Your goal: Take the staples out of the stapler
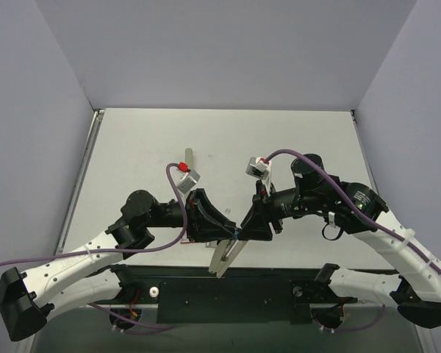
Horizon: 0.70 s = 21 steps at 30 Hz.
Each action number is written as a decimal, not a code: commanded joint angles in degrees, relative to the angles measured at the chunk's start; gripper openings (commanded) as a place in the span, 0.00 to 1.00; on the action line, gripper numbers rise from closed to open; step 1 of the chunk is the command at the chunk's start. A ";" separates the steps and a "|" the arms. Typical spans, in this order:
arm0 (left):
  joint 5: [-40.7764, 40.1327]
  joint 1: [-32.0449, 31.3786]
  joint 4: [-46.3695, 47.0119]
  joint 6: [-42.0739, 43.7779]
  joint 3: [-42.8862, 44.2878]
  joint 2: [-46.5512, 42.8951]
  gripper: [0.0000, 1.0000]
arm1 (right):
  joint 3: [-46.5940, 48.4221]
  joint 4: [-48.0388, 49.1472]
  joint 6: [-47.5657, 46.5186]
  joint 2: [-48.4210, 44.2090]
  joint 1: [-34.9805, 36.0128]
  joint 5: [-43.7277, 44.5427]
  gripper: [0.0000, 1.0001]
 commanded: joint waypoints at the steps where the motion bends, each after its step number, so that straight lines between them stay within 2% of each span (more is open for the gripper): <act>1: -0.58 -0.15 4.15 -0.19 2.69 -1.52 0.00 | -0.55 2.02 -1.12 0.43 2.31 -1.37 0.40; 7: -0.50 -0.15 4.51 -0.37 2.69 -1.52 0.00 | -0.64 1.94 -1.56 1.31 3.90 -0.31 0.31; 10: -0.59 -0.24 4.77 -0.45 2.78 -1.52 0.00 | -0.90 1.94 -1.56 1.49 4.25 -0.05 0.19; 13: -0.76 -0.24 4.77 -0.45 2.95 -1.43 0.00 | -1.95 2.02 -1.39 0.87 4.60 0.04 0.15; 14: -0.85 -0.24 4.77 -0.37 3.13 -1.35 0.00 | -2.22 2.02 -1.21 0.70 4.60 0.13 0.05; 15: -1.11 -0.24 4.77 -0.28 3.39 -1.35 0.00 | -3.09 2.11 -1.04 0.00 4.86 0.65 0.00; 18: -1.90 -0.24 4.51 0.25 3.66 -1.61 0.00 | -8.35 2.20 -0.60 -3.07 5.65 2.32 0.00; 21: -3.48 -0.24 2.67 1.39 3.92 -2.40 0.00 | -14.95 4.38 1.67 -10.09 6.45 4.60 0.00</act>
